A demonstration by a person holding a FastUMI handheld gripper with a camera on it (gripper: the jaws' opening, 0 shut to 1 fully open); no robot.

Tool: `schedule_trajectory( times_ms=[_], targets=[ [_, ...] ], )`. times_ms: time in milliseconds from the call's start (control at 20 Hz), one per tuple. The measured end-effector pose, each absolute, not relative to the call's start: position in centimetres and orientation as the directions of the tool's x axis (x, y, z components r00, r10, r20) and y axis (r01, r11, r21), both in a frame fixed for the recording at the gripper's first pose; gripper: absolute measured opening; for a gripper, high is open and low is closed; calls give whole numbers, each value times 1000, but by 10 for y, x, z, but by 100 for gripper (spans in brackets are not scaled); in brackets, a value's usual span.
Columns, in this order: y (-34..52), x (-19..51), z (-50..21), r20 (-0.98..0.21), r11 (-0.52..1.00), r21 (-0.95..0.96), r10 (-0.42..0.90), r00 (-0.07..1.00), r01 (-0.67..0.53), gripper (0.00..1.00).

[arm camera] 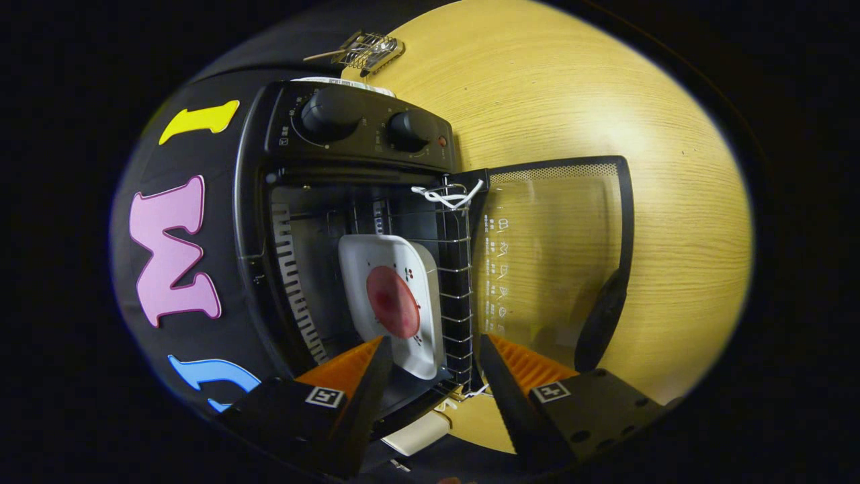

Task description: Open the toaster oven, put the food inside, and close the toaster oven door.

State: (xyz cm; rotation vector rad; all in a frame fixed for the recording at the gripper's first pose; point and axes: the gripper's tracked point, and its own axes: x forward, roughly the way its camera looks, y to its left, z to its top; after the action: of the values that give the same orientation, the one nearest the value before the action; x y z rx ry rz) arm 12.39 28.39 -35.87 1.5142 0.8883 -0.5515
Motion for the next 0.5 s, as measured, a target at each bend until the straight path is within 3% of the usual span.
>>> schedule_trajectory(
  times_ms=[50,250,500],
  targets=[
    [284,120,-356,-778,40,610,223,588,791,97],
    [289,100,-346,-783,108,597,294,548,795,99],
    [281,74,-332,-759,388,650,360,543,653,99]
  ],
)
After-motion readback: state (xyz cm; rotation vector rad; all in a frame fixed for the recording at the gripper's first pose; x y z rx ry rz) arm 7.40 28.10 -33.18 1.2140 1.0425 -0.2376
